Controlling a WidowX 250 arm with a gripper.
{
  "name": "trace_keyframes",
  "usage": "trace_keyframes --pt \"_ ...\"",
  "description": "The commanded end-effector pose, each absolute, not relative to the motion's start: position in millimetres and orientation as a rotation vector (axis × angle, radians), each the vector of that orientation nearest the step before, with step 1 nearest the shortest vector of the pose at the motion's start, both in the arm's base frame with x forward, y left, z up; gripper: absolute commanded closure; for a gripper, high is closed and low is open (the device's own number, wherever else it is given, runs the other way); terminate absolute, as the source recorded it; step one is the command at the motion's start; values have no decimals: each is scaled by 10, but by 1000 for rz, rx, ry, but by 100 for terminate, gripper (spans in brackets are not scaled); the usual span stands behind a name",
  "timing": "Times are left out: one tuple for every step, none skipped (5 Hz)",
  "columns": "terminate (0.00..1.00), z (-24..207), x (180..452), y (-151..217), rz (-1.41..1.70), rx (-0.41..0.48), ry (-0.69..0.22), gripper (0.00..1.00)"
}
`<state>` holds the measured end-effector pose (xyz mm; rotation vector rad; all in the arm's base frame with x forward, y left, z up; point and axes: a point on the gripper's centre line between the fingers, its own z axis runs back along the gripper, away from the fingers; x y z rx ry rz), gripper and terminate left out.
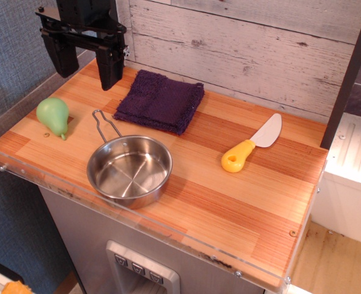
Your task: Place eggplant on the purple cloth
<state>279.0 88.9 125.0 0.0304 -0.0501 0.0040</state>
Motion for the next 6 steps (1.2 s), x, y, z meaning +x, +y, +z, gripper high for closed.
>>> trace_keyframes --pt "0 1250 2790 889 4 30 -50 0" --pt "0 1200 2721 1266 100 56 -58 0" --pt "0 1094 2624 1616 185 97 -41 0" --pt "0 983 2538 1840 228 134 -36 0" --pt "0 829 2639 1911 257 140 -50 0" --pt "0 768 2819 1914 251 161 -53 0"
